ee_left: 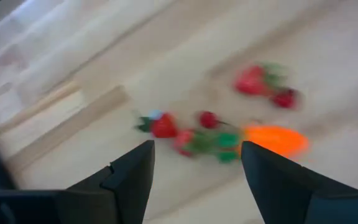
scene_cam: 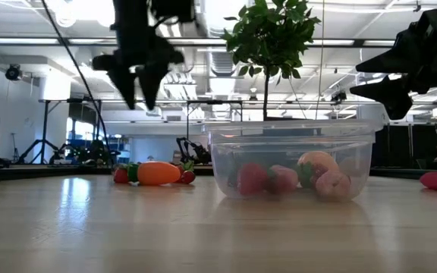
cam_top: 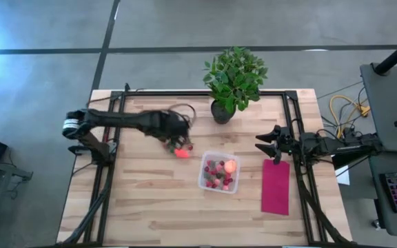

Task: Pick and placing Produce into tupperware
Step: Put the red strawberry into the transparent bin

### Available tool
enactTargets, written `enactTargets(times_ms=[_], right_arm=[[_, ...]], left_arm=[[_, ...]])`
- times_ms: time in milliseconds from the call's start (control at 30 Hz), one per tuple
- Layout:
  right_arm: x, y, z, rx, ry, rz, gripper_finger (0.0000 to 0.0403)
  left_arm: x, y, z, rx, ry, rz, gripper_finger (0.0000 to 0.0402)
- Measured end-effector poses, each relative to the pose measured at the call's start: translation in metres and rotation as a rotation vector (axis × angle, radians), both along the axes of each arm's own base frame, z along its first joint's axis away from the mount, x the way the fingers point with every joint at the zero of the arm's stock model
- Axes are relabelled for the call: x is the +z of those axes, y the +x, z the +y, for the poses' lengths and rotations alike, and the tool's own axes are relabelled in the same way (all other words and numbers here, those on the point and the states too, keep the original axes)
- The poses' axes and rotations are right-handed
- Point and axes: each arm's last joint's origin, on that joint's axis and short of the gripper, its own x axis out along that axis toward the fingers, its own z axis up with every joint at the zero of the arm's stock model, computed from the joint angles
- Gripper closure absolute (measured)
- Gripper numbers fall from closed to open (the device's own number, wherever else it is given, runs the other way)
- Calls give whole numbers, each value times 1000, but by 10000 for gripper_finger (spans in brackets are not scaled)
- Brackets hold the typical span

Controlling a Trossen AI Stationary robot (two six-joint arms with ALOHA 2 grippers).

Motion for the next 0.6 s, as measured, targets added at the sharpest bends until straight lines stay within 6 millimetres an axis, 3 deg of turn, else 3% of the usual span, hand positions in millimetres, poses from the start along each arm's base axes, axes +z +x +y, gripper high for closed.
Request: enactTargets(times_ms=[67, 133, 333, 600], right_arm=[[0, 0, 0, 0, 0, 0, 170], [0, 0, 0, 0, 0, 1, 170], [0, 0, 0, 0, 0, 0, 170], [0, 0, 0, 0, 0, 1, 170]], left_arm=[[-6, -13, 10, 27, 3, 16, 176], [-13, -22, 17, -65, 10, 68, 176], [-37, -36, 16, -754, 48, 352, 176], [-66, -32, 17, -1129, 133, 371, 176]])
